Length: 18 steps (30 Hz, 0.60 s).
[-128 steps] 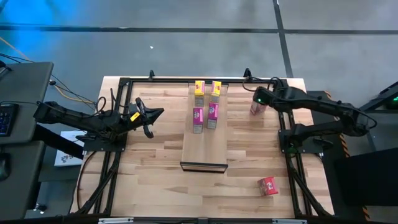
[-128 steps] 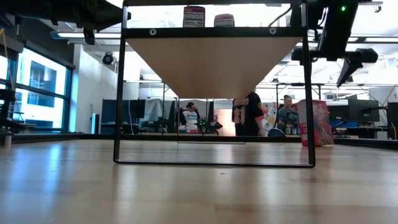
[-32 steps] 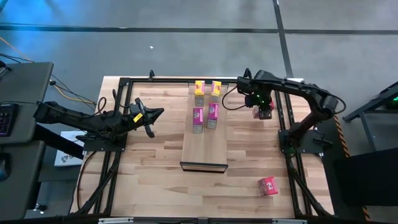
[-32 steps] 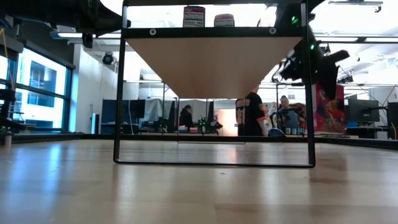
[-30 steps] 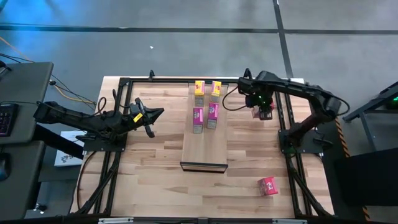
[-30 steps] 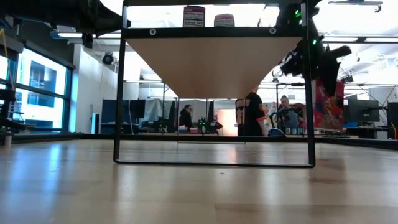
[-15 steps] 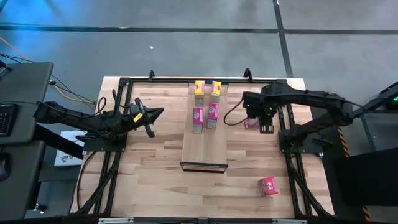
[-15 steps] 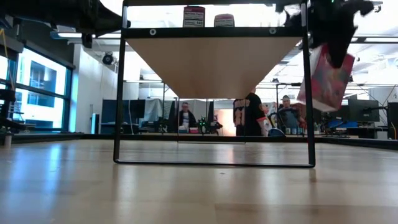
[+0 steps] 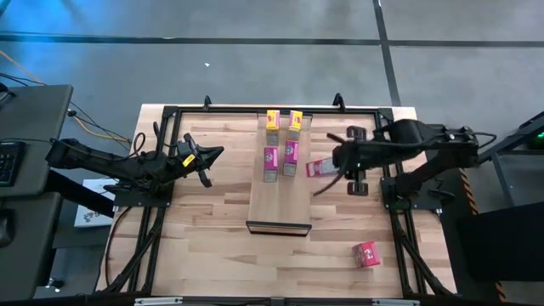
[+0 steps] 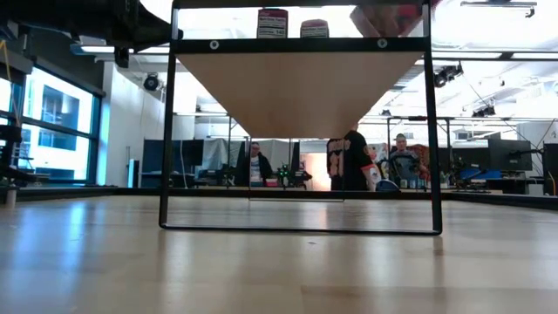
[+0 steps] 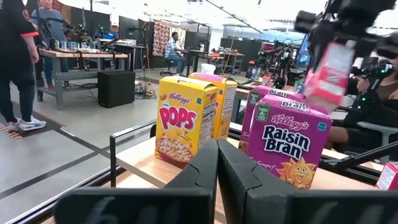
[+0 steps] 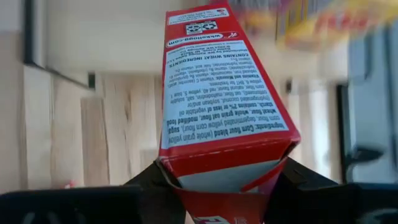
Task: Stack cereal on shelf
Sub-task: Put the top red cereal box on the shelf
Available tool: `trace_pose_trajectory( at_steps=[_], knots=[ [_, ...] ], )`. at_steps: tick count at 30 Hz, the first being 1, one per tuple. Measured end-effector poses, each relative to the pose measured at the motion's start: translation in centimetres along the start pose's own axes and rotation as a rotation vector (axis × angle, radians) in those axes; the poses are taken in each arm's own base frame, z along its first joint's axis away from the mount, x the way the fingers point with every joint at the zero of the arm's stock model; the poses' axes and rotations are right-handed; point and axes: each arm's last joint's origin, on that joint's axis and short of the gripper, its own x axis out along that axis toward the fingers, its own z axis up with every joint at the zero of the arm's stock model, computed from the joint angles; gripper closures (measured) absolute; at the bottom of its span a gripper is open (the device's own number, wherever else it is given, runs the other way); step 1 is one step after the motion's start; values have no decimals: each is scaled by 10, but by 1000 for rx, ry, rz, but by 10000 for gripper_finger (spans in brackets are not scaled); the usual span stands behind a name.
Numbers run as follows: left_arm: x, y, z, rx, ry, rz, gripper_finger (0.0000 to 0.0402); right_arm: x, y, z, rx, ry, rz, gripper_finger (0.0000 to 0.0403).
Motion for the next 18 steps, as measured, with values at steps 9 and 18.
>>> trace_pose_trajectory(
  at_steps=[9, 18],
  knots=[
    [0, 0, 0, 0, 0, 0, 402, 17, 51, 57, -211, -2, 57, 279],
    [0, 0, 0, -23, 1, 0, 401, 47, 74, 88, -213, 33, 62, 279]
  ],
)
